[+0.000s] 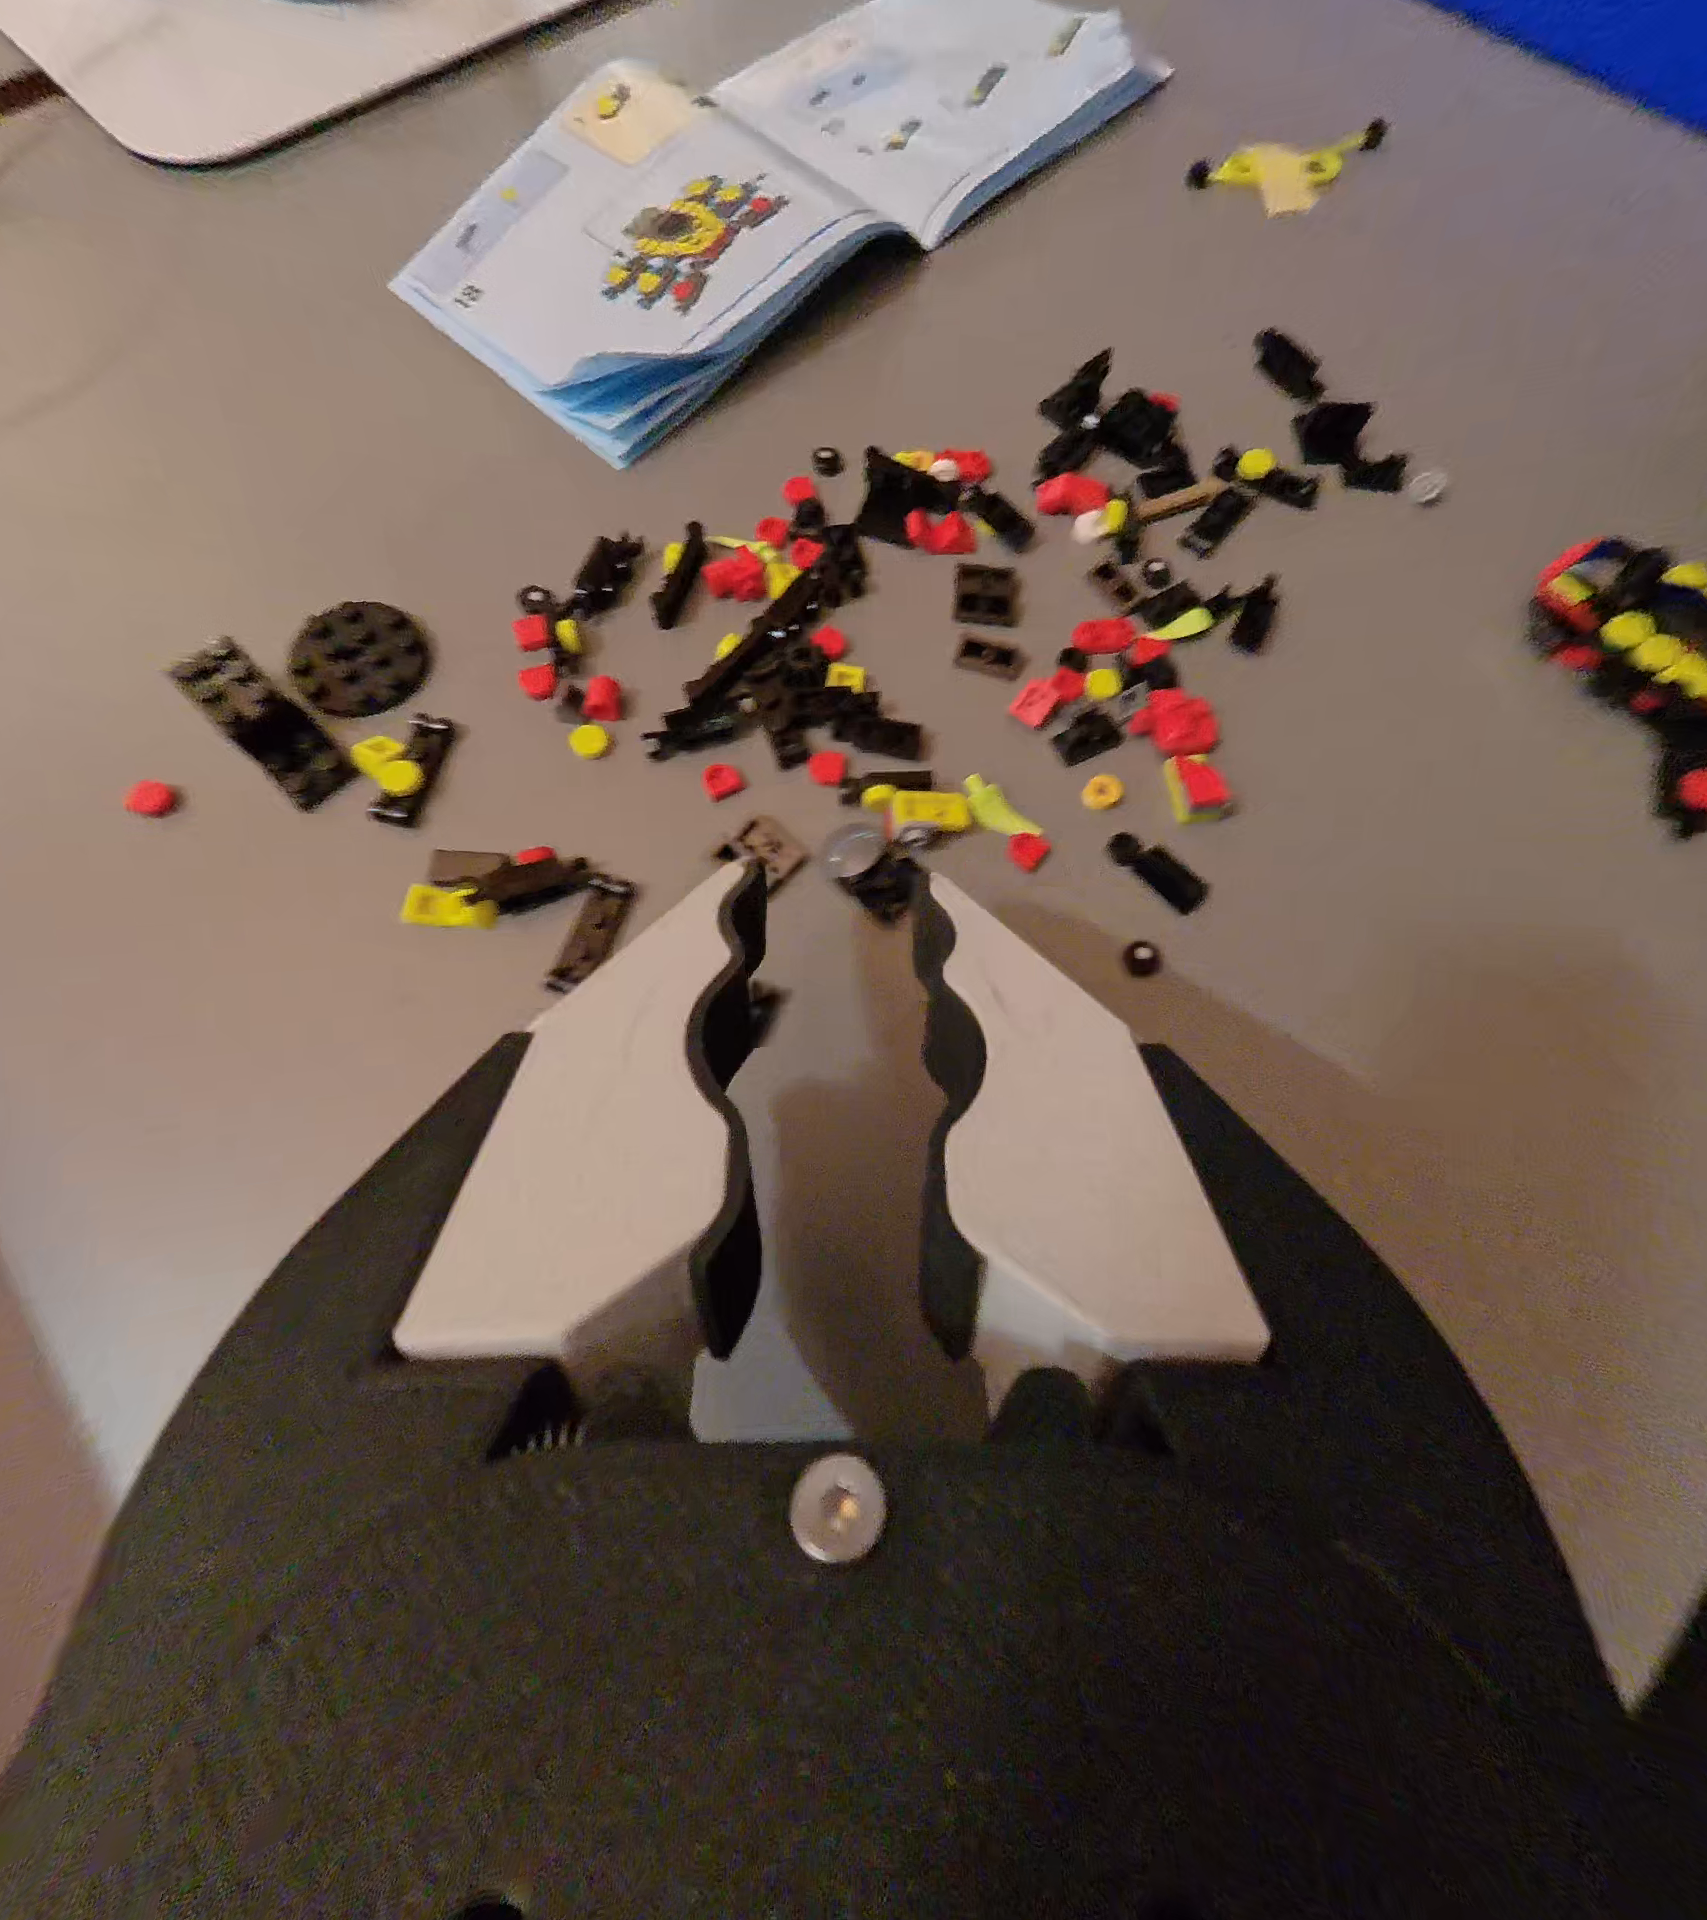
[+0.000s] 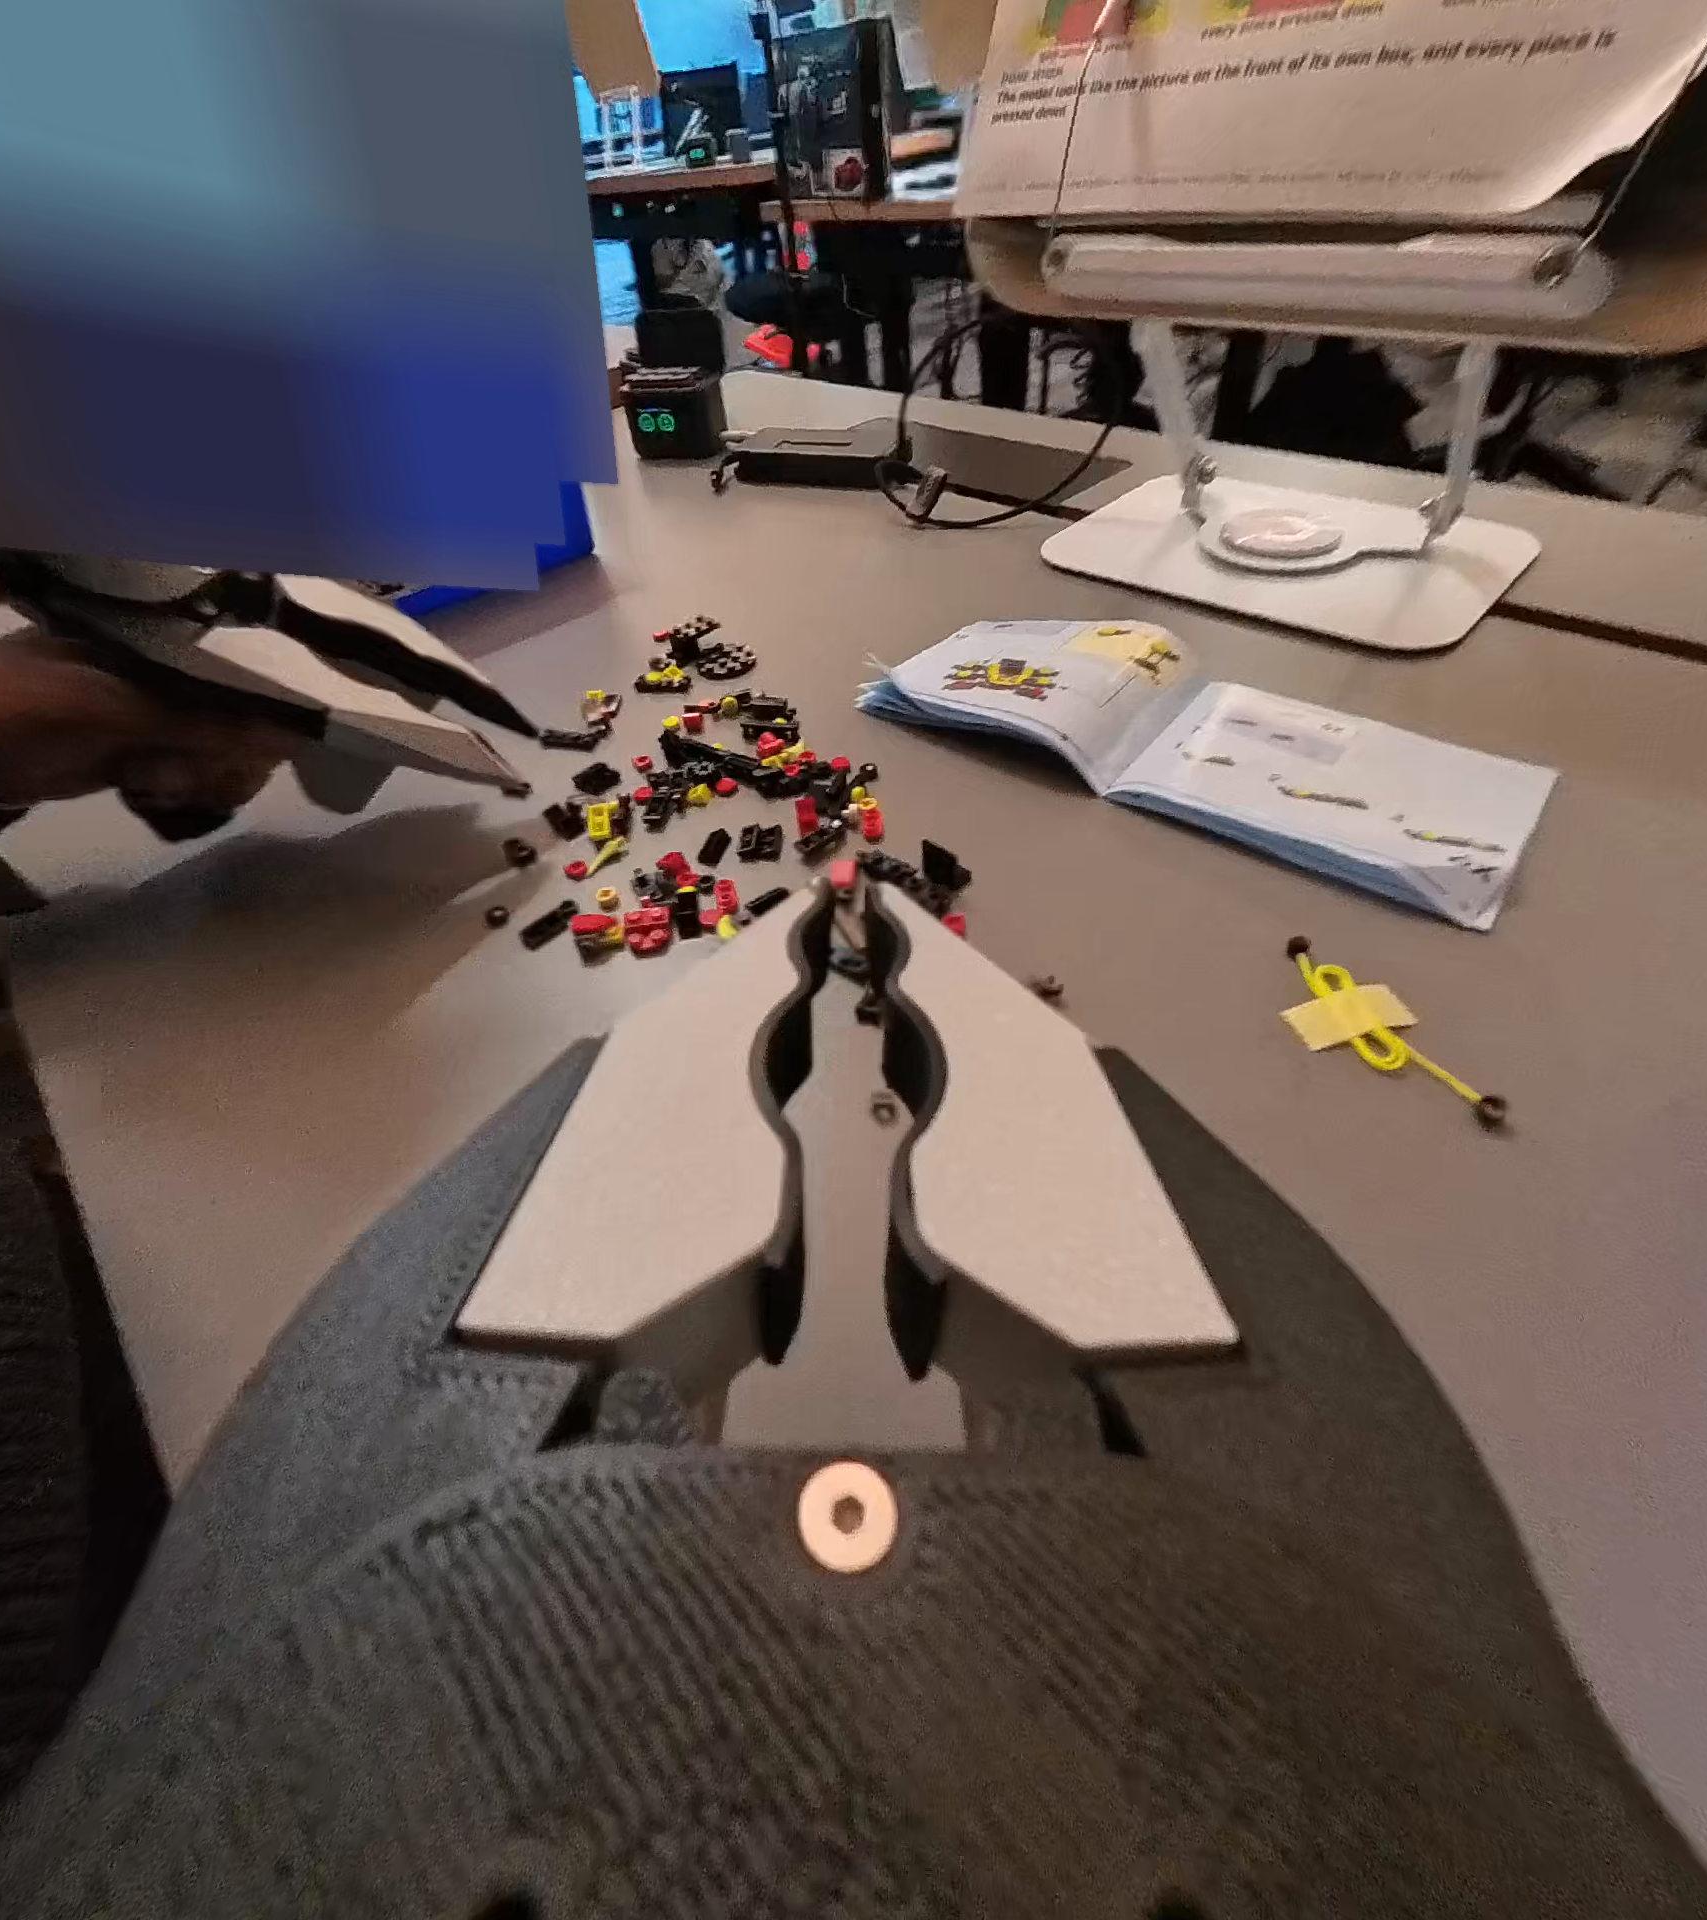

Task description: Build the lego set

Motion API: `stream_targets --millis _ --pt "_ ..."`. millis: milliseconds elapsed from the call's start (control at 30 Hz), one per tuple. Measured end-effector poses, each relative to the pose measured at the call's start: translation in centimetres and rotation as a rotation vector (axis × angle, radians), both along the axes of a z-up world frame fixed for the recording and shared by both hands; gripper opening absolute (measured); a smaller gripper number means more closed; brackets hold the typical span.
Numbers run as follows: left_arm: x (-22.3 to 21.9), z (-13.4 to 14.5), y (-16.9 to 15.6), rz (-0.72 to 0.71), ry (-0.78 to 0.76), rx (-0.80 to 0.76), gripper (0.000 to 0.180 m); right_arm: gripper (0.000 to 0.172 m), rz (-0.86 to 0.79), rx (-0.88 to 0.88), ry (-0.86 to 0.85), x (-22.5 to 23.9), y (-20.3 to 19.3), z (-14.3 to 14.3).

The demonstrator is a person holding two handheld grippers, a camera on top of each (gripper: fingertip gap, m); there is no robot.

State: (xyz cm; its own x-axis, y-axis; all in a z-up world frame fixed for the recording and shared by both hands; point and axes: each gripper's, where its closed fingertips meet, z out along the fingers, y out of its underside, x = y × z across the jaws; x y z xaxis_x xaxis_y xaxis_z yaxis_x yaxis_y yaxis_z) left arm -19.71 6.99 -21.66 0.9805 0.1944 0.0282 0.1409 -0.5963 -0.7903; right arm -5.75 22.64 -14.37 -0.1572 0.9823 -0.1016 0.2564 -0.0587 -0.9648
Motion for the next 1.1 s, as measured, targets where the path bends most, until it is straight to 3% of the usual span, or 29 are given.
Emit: stream_targets --millis 133,300,833,1100 --pt "-1.1 0.6 -0.5 0.045 -0.034 0.046 0.026 0.013 0.028 -0.044 -0.026 0.0 -0.3 -0.4" --pt "-1.0 0.4 -0.4 0.051 -0.115 0.065 0.026 0.012 0.026 -0.036 -0.037 -0.1 0.0 -0.7" --pt "-1.2 -0.5 0.1 0.063 -0.167 0.061 0.026 0.007 0.021 -0.075 -0.087 -0.3 0.7 -2.1" --pt "-1.1 -1.4 0.2 0.065 -0.153 0.001 0.034 0.007 0.017 -0.142 -0.111 -0.7 1.2 -2.9"
